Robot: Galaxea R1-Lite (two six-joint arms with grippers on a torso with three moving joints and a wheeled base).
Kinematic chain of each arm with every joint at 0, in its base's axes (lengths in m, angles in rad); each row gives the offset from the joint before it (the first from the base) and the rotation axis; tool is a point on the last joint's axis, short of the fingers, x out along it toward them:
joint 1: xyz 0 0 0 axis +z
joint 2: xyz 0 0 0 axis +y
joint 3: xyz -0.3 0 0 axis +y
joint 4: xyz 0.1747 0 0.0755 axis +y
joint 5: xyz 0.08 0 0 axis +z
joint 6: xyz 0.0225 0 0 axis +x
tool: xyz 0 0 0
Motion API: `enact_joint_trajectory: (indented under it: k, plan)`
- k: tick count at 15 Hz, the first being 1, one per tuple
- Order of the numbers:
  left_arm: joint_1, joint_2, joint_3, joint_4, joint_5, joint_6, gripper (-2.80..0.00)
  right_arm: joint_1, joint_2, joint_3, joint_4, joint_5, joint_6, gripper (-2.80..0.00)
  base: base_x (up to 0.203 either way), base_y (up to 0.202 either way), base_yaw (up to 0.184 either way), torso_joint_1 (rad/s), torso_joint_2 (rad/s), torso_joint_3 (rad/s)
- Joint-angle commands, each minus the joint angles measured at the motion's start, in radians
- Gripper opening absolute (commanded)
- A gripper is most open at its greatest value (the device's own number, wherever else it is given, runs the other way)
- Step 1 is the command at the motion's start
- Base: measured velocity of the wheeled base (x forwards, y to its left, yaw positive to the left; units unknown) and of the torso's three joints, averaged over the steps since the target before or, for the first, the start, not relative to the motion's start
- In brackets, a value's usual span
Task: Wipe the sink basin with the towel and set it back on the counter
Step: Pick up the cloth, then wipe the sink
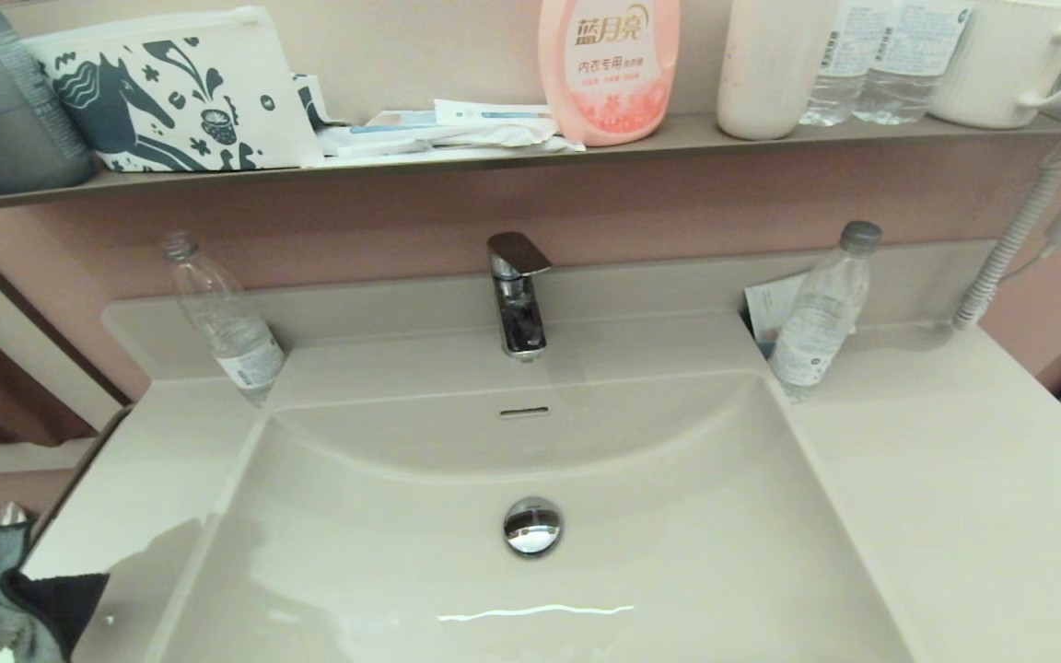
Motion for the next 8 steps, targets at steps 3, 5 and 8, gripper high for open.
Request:
enact_joint_trajectory:
  k: [3,5,8]
  plan:
    - [-0.371,-0.065,-0.246,0.182,0.051,-0.153,-2.8,0.001,0.001,0.0,0.0,0.0,0.0,-2.8,0.0,0.0,0.0,0.0,0.0,0.0]
    - [-0.595,-0.009,-0.32,0.223,0.146,-0.268,-2.8,0.001,0.001,0.0,0.0,0.0,0.0,-2.8,0.0,0.0,0.0,0.0,0.0,0.0]
    - [-0.935,0.132,-0.35,0.243,0.288,-0.478,-2.8,0.001,0.001,0.0,0.0,0.0,0.0,-2.8,0.0,0.0,0.0,0.0,0.0,0.0]
